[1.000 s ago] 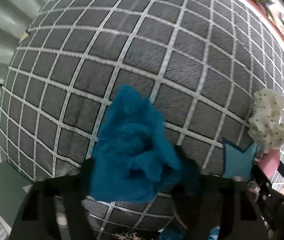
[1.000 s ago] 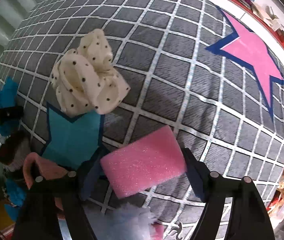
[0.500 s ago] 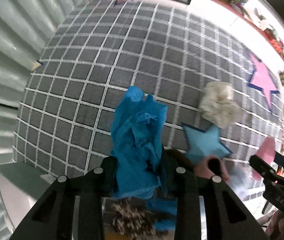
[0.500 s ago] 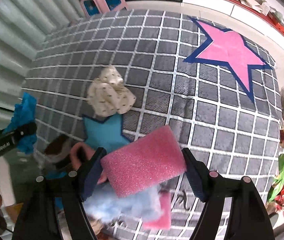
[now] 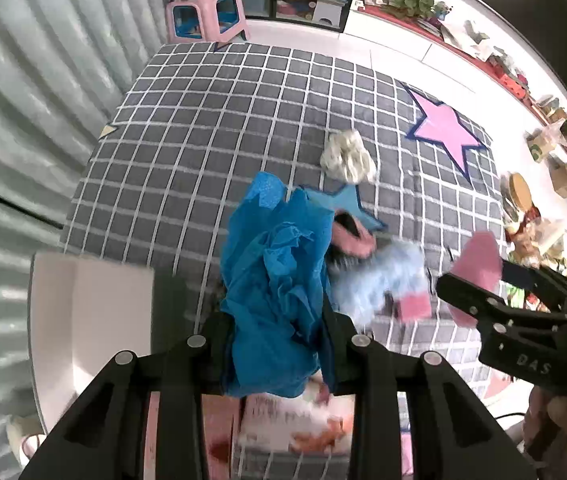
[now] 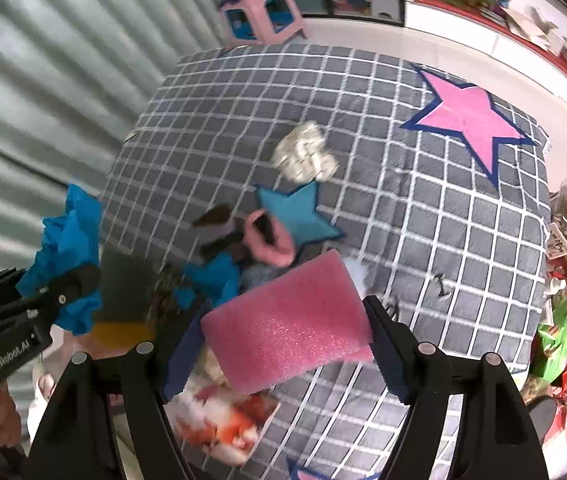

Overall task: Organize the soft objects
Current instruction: 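Carry blue cloth and pink sponge into the white box and release both, then move both tools back over the pile of soft items, then grasp the polka-dot scrunchie with the left tool while the right grasps another pink sponge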

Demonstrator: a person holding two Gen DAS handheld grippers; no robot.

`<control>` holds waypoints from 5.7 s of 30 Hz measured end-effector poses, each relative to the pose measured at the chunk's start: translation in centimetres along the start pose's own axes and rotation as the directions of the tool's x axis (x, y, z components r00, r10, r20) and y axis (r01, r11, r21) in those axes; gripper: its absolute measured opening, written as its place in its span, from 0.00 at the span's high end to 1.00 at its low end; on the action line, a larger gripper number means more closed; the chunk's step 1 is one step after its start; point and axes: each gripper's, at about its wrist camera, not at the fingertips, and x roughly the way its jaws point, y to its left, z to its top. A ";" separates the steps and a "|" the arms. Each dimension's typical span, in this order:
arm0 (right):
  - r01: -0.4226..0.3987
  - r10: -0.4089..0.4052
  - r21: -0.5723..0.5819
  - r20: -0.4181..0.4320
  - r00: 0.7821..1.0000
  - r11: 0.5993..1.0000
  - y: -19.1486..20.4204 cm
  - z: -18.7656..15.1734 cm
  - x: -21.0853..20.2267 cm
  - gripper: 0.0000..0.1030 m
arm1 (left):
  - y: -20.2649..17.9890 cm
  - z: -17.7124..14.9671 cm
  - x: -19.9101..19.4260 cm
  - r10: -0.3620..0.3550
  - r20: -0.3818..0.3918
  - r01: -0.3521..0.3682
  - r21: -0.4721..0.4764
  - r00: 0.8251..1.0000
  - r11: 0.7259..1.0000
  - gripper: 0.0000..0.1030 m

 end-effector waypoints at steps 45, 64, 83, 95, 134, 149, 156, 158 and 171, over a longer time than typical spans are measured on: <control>-0.043 0.021 -0.272 -0.087 0.996 0.961 30.0 -11.1 2.4 0.25 | 24.4 -18.2 -3.8 0.026 -0.053 -0.029 -0.059 0.998 0.998 0.65; -0.056 -0.005 -0.355 -0.169 0.986 0.933 33.9 -10.6 5.8 0.25 | 26.5 -19.3 1.0 0.005 -0.147 -0.022 -0.113 0.989 0.993 0.65; -0.076 0.017 -0.368 -0.161 0.987 0.927 34.4 -10.0 6.7 0.01 | 26.8 -19.2 2.4 0.005 -0.139 -0.024 -0.133 0.990 0.991 0.19; 0.034 -0.059 -0.405 -0.049 0.997 0.914 34.4 -9.6 4.2 0.01 | 27.2 -18.7 3.7 -0.046 -0.155 0.017 -0.181 0.987 0.983 0.00; 0.128 -0.123 -0.080 0.067 0.990 0.989 19.5 -7.4 -3.1 0.01 | 17.9 -9.2 -4.1 -0.137 -0.031 0.138 0.032 0.990 0.990 0.00; 0.171 -0.160 0.202 -0.070 0.985 0.964 -1.0 -6.7 1.0 0.01 | 2.1 1.1 -0.2 -0.131 -0.119 0.142 0.088 0.984 0.986 0.00; 0.188 -0.160 0.229 -0.135 0.978 0.955 -5.9 -6.4 5.0 0.01 | -3.1 7.0 6.0 -0.063 -0.149 0.076 0.082 0.987 0.994 0.00; 0.185 -0.156 0.214 -0.143 0.977 0.959 -6.3 -6.2 6.2 0.01 | -4.3 8.3 8.3 -0.044 -0.157 0.057 0.082 0.987 0.995 0.00; 0.183 -0.159 0.138 -0.171 0.972 0.973 -6.4 -3.8 13.6 0.01 | -7.6 14.6 20.5 0.121 -0.184 -0.105 0.094 0.975 0.990 0.00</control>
